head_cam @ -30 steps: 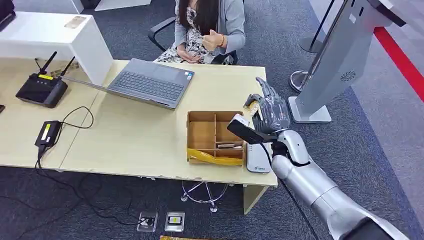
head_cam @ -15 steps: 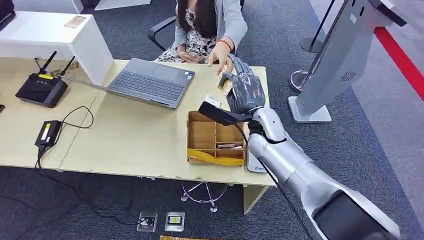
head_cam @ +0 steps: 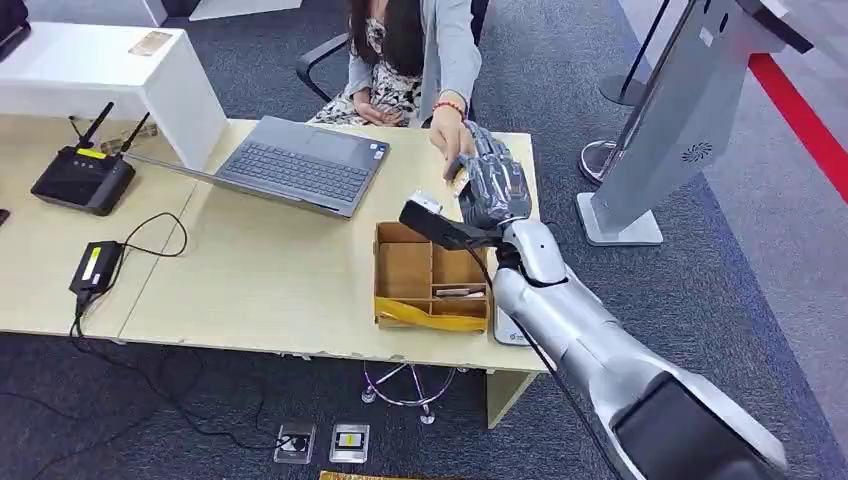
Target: Pass the card to the sensor for recognition and then transmit it.
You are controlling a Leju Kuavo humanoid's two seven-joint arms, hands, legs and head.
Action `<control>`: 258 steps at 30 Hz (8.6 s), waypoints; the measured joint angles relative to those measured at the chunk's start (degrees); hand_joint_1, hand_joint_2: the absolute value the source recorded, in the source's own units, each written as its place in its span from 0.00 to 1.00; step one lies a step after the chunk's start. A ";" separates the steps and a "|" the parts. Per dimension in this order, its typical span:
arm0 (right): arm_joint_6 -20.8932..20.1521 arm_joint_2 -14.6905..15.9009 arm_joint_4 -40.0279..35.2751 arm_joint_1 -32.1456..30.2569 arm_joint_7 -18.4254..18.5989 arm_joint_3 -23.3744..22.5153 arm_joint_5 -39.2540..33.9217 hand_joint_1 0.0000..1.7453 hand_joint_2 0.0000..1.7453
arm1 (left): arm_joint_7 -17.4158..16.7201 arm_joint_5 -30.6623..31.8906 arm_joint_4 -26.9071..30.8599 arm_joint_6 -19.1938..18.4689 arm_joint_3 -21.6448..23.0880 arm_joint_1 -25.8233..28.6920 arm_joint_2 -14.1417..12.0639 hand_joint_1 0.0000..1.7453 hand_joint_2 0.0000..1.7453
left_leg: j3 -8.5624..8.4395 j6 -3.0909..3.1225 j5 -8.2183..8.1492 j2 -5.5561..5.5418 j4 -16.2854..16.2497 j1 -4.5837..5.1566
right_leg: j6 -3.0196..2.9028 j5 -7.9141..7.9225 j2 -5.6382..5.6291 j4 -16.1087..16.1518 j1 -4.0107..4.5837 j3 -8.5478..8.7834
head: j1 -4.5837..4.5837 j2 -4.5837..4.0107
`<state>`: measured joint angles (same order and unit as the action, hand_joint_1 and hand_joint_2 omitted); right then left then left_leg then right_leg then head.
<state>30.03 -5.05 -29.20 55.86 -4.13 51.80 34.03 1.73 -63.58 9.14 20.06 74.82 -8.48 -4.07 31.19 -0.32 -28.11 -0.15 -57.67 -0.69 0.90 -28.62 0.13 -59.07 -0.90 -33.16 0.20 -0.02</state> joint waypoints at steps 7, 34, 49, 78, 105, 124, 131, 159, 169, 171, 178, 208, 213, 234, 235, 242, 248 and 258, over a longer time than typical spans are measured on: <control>3.21 0.52 1.22 0.05 0.50 -0.11 1.95 0.00 0.00 | -0.57 0.81 0.00 -0.52 1.07 -0.80 -0.28 0.00 0.00 | 0.00 -0.01 -0.01 0.02 0.00 -0.01 | 0.00 0.00 -0.07 0.00 0.00 -0.04 | 0.00 0.02; -0.44 2.69 -4.52 -2.20 1.66 -0.15 9.16 0.00 0.00 | 0.29 -1.71 0.00 0.35 2.80 0.07 -0.98 0.00 0.00 | 0.00 -0.01 0.00 0.03 0.00 -0.01 | 0.00 0.00 -0.09 -0.01 0.00 -0.02 | 0.00 0.00; -1.03 2.12 -5.44 -2.06 -0.50 -0.15 7.78 0.00 0.00 | 0.31 -2.89 0.00 1.16 2.82 0.52 -0.98 0.00 0.00 | 0.01 -0.01 0.00 0.02 0.00 -0.01 | 0.00 0.00 -0.07 -0.01 0.01 -0.01 | 0.00 0.00; -6.32 4.79 -1.84 2.22 -1.58 -4.90 -11.46 0.00 0.00 | 0.85 -4.66 0.00 1.77 2.82 0.80 -0.98 0.00 0.00 | -0.02 -0.01 0.00 0.02 -0.01 0.00 | 0.00 0.01 -0.06 0.01 0.00 -0.01 | 0.00 0.00; -8.37 20.94 -34.55 -9.41 13.29 -4.96 -13.11 0.00 1.00 | 0.59 -5.81 0.00 2.01 2.75 1.07 -1.25 0.00 0.00 | -0.04 -0.01 -0.01 0.02 -0.02 0.00 | 0.00 0.01 -0.07 0.03 0.00 -0.02 | 0.00 0.02; -13.03 32.57 -66.82 -18.58 22.10 0.88 -4.54 0.00 1.00 | -0.02 -8.07 0.00 4.68 2.21 1.14 -1.33 0.00 0.00 | -0.02 -0.03 -0.03 0.06 0.00 -0.01 | 0.00 0.01 -0.09 0.03 0.00 -0.01 | 0.00 0.00; -14.82 32.61 -67.58 -19.97 25.11 3.78 2.27 0.00 1.00 | -0.35 -8.04 0.00 5.38 2.21 1.13 -1.25 0.00 0.00 | -0.01 -0.03 -0.03 0.05 0.00 0.00 | 0.00 0.01 -0.07 0.03 0.00 0.00 | -0.02 0.02; -20.61 27.06 -64.15 -25.09 24.28 9.46 13.86 0.00 1.00 | -1.97 -7.19 0.00 4.31 2.21 1.07 -0.42 0.00 0.00 | 0.02 -0.03 -0.03 0.04 0.02 -0.01 | -0.01 0.00 -0.08 0.02 0.00 -0.01 | 0.00 0.02; -22.60 23.45 -59.58 -25.47 23.82 9.86 16.54 0.00 1.00 | -1.97 -7.37 0.00 4.15 2.19 1.07 0.07 0.00 0.00 | 0.02 -0.03 -0.03 0.04 0.02 -0.01 | -0.01 0.00 -0.07 0.02 0.01 -0.01 | 0.00 0.02; -23.36 22.84 -59.17 -25.54 23.84 9.79 16.27 0.00 1.00 | -2.05 -7.02 0.00 4.00 2.19 1.07 0.09 0.00 0.00 | 0.02 -0.03 -0.03 0.04 0.02 -0.01 | -0.02 -0.01 -0.05 0.02 0.01 -0.01 | 0.00 0.00; -24.20 20.74 -57.22 -25.58 24.00 8.70 15.39 0.00 1.00 | -3.65 -6.47 0.00 3.52 2.19 1.07 0.11 0.00 0.00 | 0.01 -0.03 -0.03 0.04 0.02 -0.01 | -0.02 -0.01 -0.06 0.02 0.01 0.00 | 0.02 0.02; -24.83 15.54 -51.30 -26.10 26.07 4.04 14.27 0.00 1.00 | -4.33 -4.83 0.00 1.55 2.21 1.05 0.09 0.00 0.00 | 0.01 -0.03 -0.03 0.04 0.02 -0.02 | -0.02 -0.01 -0.07 0.02 0.01 -0.01 | 0.00 0.00; -24.87 14.62 -49.57 -26.31 26.16 4.02 15.15 0.00 1.00 | -4.33 -4.79 0.00 1.55 2.21 1.02 0.09 0.00 0.00 | 0.01 -0.03 -0.03 0.04 0.02 -0.02 | -0.02 -0.01 -0.07 0.02 0.01 -0.02 | 0.00 0.00; -23.69 10.56 -41.22 -26.46 25.79 1.92 19.45 0.00 1.00 | -4.11 -4.85 0.00 0.92 2.21 0.98 0.07 0.00 0.00 | 0.01 -0.03 -0.03 0.04 0.02 -0.02 | -0.02 -0.01 -0.06 0.01 0.01 0.00 | 0.00 0.00; -23.54 10.32 -40.65 -26.47 25.66 1.62 19.58 0.00 1.00 | -4.09 -4.85 0.00 0.92 2.21 0.96 0.07 0.00 0.00 | 0.01 -0.03 -0.03 0.04 0.02 -0.02 | -0.02 -0.01 -0.07 0.01 0.01 -0.01 | 0.00 0.00; -22.73 9.59 -37.81 -26.48 25.48 0.48 20.33 0.00 1.00 | -4.06 -4.70 0.00 0.83 2.21 0.95 0.00 0.00 0.00 | 0.01 -0.03 -0.03 0.04 0.02 -0.02 | -0.02 -0.01 -0.07 0.02 0.01 -0.01 | 0.00 0.02; -22.58 9.27 -36.52 -26.49 25.77 -0.41 20.24 0.00 1.00 | -4.09 -4.70 0.00 0.79 2.21 0.94 0.00 0.00 0.00 | 0.01 -0.03 -0.03 0.04 0.02 -0.02 | -0.02 -0.01 -0.07 0.02 0.01 -0.02 | 0.00 0.00; -20.72 9.29 -34.80 -26.48 25.40 -2.80 20.17 0.00 1.00 | -4.11 -4.59 0.00 0.63 2.21 0.93 0.00 0.00 0.00 | 0.01 -0.03 -0.03 0.04 0.02 -0.02 | -0.02 -0.01 -0.07 0.02 0.01 -0.01 | 0.00 0.00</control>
<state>9.31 4.24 -64.00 29.39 21.27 49.00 54.21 -2.38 -68.17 9.14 20.70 77.02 -7.55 -4.07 31.20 -0.35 -28.13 -0.11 -57.66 -0.71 0.88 -28.63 0.06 -59.05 -0.89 -33.17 0.20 -0.02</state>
